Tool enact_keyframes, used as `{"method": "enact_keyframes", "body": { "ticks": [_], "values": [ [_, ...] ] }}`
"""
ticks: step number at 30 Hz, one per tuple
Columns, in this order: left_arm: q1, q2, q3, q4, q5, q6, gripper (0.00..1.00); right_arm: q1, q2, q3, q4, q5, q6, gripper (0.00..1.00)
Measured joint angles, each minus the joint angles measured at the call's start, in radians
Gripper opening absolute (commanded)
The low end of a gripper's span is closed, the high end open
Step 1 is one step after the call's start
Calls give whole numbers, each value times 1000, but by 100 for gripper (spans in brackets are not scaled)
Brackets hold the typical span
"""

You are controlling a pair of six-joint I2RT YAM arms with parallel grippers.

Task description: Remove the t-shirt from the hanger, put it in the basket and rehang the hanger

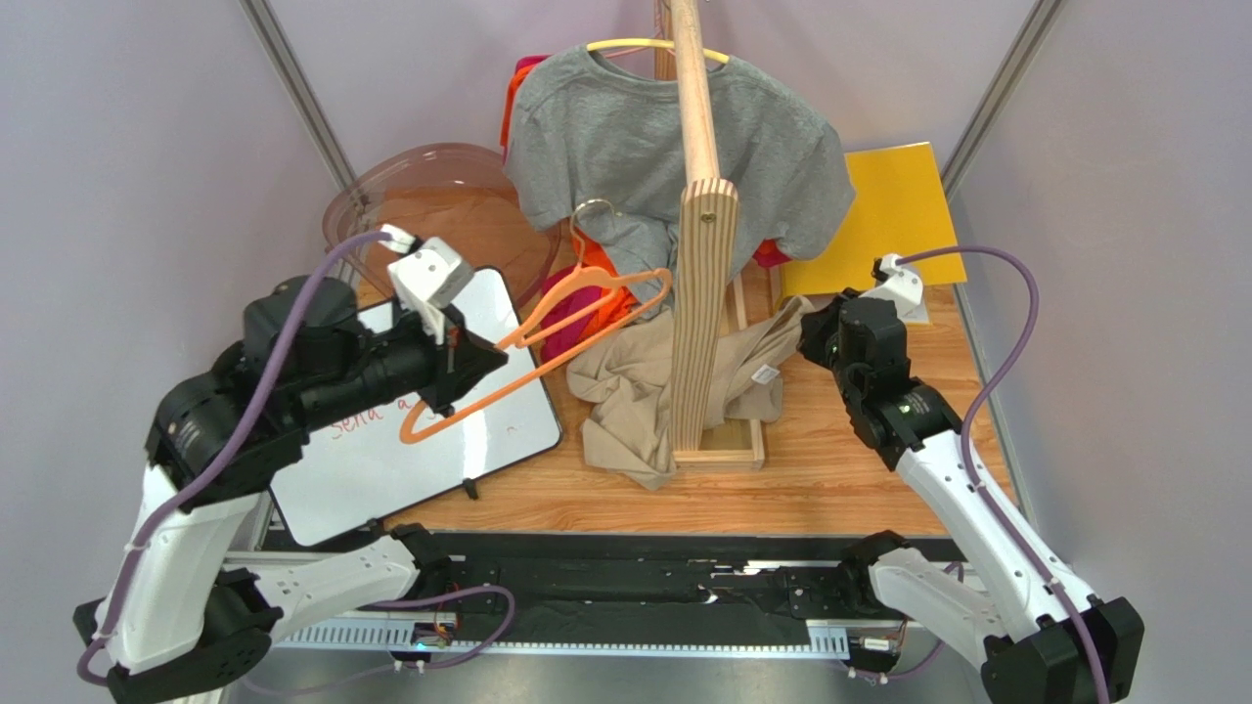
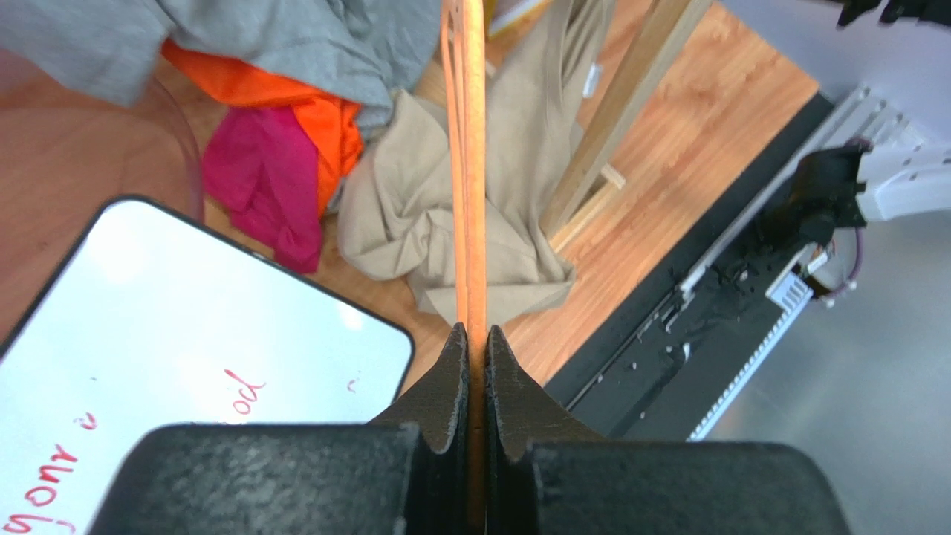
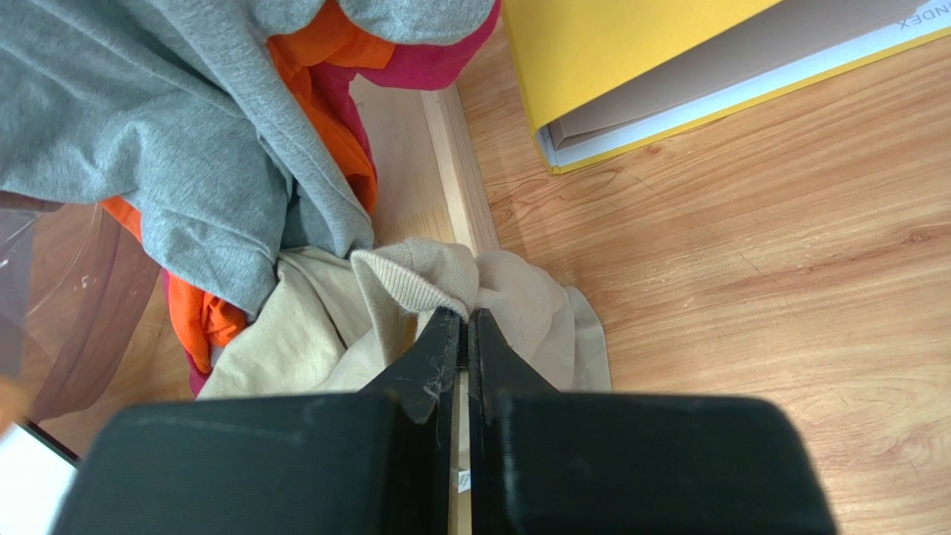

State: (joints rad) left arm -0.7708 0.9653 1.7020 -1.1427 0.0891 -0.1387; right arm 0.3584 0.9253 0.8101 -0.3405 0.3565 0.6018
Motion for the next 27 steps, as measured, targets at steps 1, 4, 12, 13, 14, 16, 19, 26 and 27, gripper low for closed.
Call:
{"method": "enact_keyframes", "body": {
  "ticks": [1,4,12,13,14,16,19,26,27],
  "values": [
    [0,-14,8,-3,-14,-2,0,0,-4,-2,1,-5,-5,0],
    [0,-26,69,-7,-25,-2,0,0,-14,-7,2,-18,-19,0],
    [0,132,379,3,8,19,0,0,-74,-21,10,-52,-41,0],
    [0,155,402,0,18,23,0,0,-78,-21,10,-53,-42,0],
    [0,187,426,0,37,27,0,0,-83,-21,10,-54,-42,0],
    [0,240,456,2,76,40,0,0,-90,-22,10,-56,-46,0],
    [0,296,454,3,143,68,0,0,-91,-22,9,-62,-50,0],
    [0,298,324,51,240,134,0,0,-98,-26,12,-71,-50,0],
    [0,291,315,55,246,138,0,0,-99,-27,12,-71,-50,0]
  ]
}}
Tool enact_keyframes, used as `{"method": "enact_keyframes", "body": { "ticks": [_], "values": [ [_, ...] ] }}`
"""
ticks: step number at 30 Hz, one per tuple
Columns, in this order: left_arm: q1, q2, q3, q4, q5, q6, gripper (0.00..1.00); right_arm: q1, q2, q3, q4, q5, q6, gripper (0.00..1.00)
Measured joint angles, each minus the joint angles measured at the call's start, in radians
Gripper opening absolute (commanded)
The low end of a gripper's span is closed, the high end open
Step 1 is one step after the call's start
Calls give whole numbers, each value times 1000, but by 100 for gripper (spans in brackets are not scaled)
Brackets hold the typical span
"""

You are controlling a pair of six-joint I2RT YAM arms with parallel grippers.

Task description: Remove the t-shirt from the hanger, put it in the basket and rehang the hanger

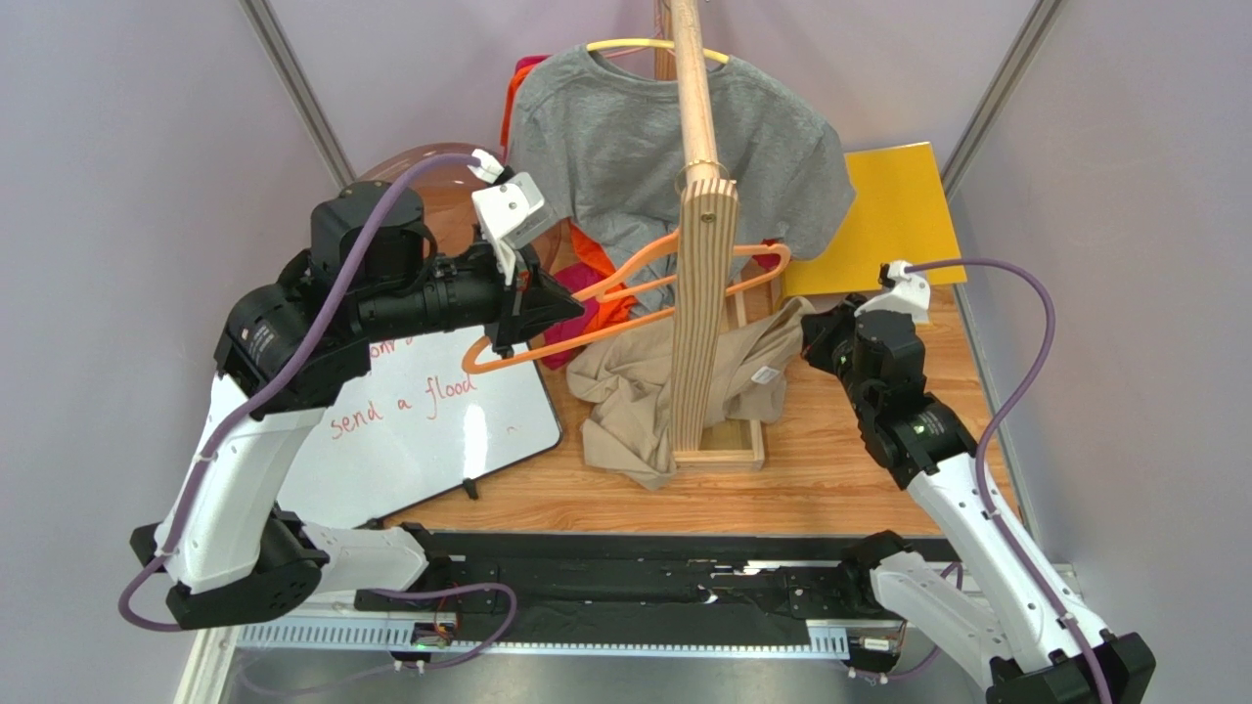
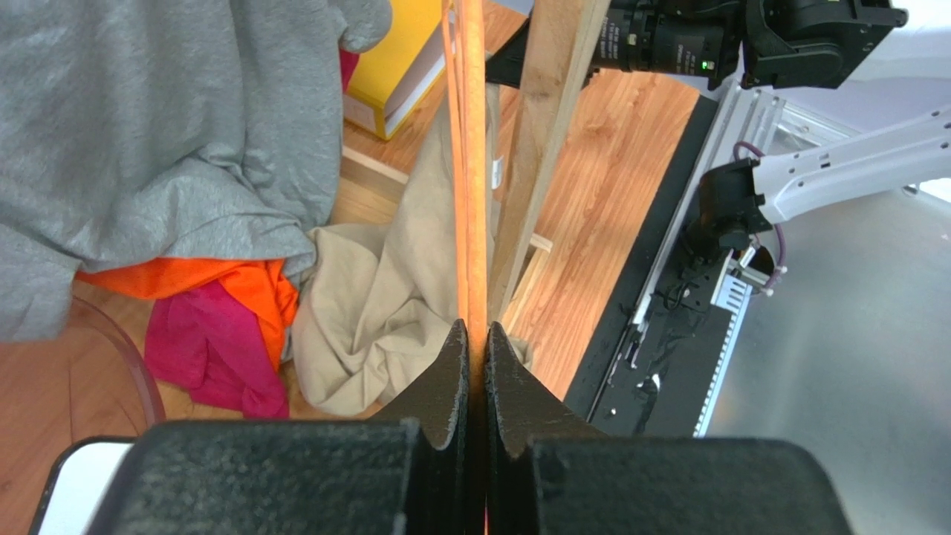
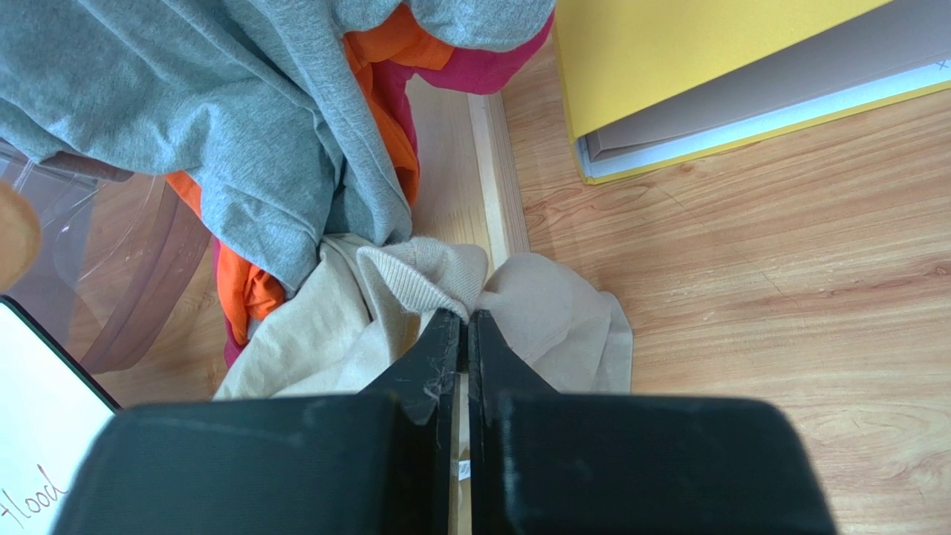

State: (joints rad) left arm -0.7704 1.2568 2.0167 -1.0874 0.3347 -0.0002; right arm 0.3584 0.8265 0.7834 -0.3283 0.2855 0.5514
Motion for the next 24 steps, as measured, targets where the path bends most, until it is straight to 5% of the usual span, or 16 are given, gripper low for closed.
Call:
{"method": "enact_keyframes", "body": {
  "ticks": [3,7,11,13,24],
  "values": [
    [0,-26,-31,12,15,8,0,0,-4,-1,2,-1,0,0],
    [0,-56,-84,37,3,8,34,0,-4,-1,4,-17,0,0],
    [0,-80,-136,31,-68,-12,52,0,-1,-1,9,-36,1,0],
    [0,-101,-164,32,-117,-33,72,0,5,-1,13,-46,1,0],
    [1,-389,-382,104,-542,-225,74,0,34,-1,23,-89,6,0]
  ]
}}
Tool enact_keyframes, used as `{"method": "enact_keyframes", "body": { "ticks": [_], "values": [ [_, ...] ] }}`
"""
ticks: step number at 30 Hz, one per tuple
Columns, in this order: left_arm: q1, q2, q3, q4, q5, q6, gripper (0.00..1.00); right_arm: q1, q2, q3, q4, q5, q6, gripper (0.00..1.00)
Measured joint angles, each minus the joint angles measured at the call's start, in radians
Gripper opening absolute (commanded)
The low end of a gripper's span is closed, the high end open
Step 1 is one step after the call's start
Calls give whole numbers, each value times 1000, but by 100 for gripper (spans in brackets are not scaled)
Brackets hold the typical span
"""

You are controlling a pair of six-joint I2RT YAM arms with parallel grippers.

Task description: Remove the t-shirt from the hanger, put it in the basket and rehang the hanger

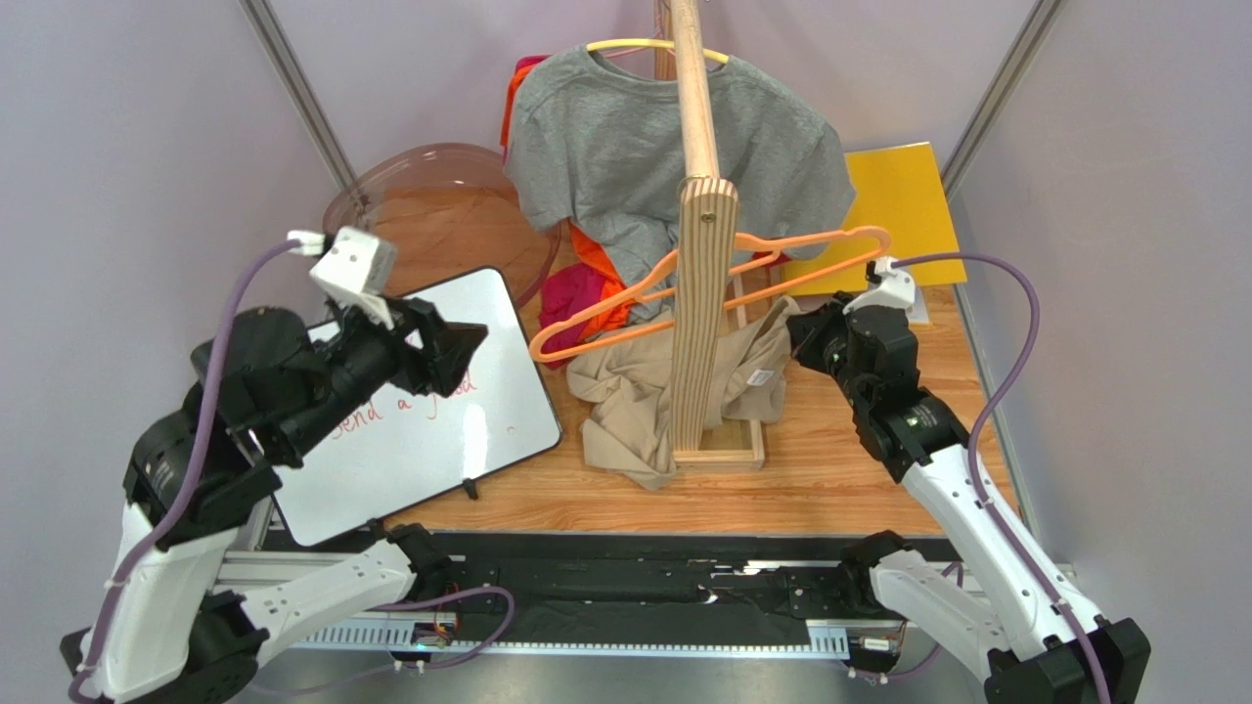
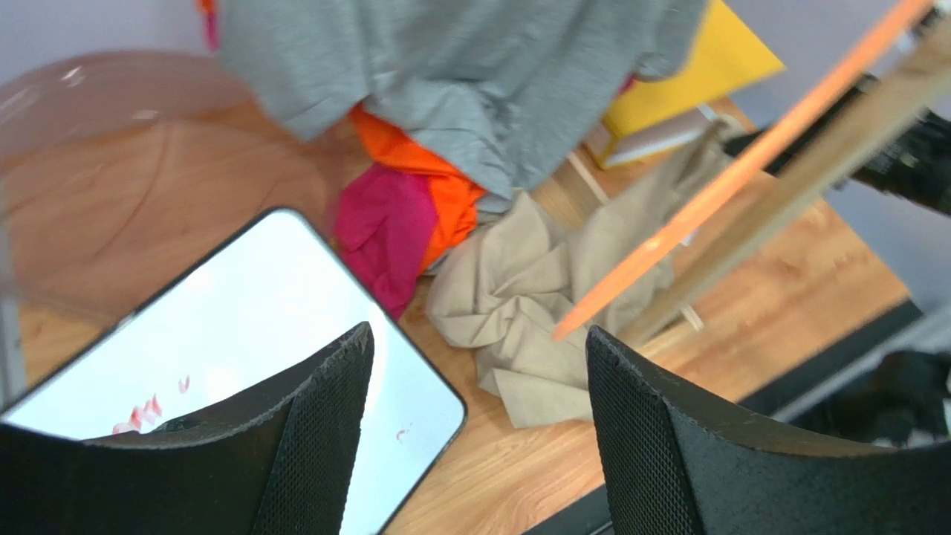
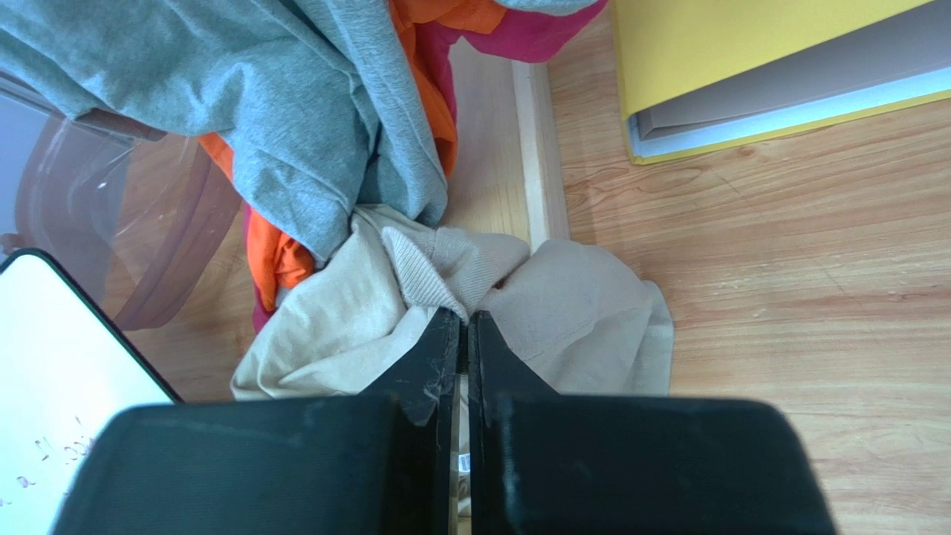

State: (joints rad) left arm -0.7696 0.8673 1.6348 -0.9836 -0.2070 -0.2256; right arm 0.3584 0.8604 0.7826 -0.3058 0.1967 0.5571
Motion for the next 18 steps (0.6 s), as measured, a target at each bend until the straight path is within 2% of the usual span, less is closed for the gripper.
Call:
{"method": "enact_keyframes", "body": {
  "ticks": [3,4,8,10,13,18],
  "values": [
    [5,-86,-116,26,-128,-86,72,0,8,0,16,-19,8,0],
    [8,-106,-165,42,-170,-119,67,0,13,0,21,-26,11,0],
    [27,-145,-383,107,-256,-250,61,0,34,0,26,-58,23,0],
    [37,-174,-497,128,-256,-314,58,0,37,0,27,-79,30,0],
    [45,-219,-649,195,-229,-400,58,0,39,-9,45,-132,43,2],
    [50,-229,-834,373,-83,-481,58,0,74,-95,116,-277,75,8]
  ]
}}
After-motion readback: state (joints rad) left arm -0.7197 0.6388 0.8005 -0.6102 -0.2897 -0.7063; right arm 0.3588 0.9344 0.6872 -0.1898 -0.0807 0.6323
